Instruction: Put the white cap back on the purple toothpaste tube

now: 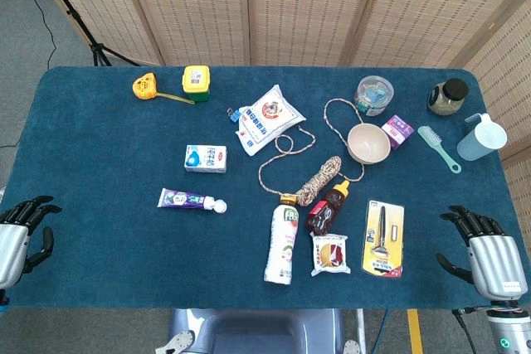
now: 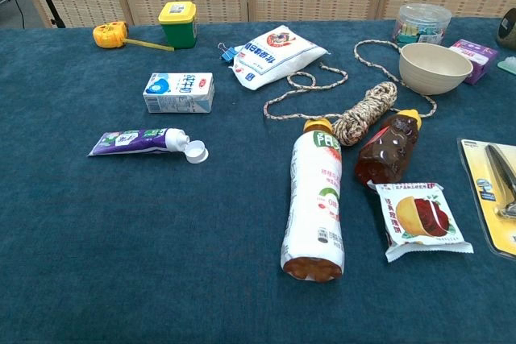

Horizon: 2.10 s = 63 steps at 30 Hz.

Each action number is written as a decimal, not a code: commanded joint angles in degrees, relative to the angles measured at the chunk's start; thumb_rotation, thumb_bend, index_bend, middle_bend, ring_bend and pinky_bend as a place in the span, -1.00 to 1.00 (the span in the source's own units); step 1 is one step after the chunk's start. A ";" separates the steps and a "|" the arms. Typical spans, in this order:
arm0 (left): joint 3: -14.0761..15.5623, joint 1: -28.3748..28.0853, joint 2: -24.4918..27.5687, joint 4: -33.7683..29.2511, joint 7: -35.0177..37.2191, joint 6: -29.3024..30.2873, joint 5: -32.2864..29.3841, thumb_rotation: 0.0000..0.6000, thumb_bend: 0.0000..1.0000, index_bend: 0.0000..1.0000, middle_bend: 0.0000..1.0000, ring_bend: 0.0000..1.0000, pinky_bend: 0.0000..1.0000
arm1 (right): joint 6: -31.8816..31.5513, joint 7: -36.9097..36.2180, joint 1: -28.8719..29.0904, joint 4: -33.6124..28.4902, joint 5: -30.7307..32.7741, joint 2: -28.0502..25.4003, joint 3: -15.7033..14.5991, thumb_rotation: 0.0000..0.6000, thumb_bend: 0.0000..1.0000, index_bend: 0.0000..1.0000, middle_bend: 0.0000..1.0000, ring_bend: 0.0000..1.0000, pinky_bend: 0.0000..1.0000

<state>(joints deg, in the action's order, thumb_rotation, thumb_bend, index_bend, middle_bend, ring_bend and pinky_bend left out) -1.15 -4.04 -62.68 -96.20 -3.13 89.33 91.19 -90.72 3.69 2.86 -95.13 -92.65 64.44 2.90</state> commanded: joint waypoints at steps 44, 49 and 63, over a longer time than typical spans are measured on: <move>-2.28 -10.98 6.50 -8.10 -6.33 -19.94 -8.31 0.88 -1.00 -1.00 -1.00 -1.00 -0.87 | 0.80 1.97 0.05 -0.80 0.74 -0.93 0.16 1.00 -0.64 -0.60 -0.67 -0.43 -0.38; -3.59 -14.40 4.55 -7.92 -3.70 -24.63 -10.55 0.94 -1.00 -0.99 -1.00 -1.00 -0.87 | 0.61 2.14 0.10 -1.14 0.69 -0.72 0.35 1.00 -0.64 -0.60 -0.67 -0.43 -0.38; -4.74 -22.90 -1.16 -2.86 -0.19 -34.42 -11.50 1.00 -0.96 -0.45 -0.66 -0.68 -0.72 | -0.06 2.25 -0.50 -1.67 0.95 -0.72 0.28 1.00 -0.64 -0.60 -0.67 -0.43 -0.38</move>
<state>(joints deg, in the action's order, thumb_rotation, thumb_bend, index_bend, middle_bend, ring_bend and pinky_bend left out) -5.75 -26.49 -63.39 -99.39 -3.04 55.30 79.90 -90.78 5.95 2.36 -96.80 -91.71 63.71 3.18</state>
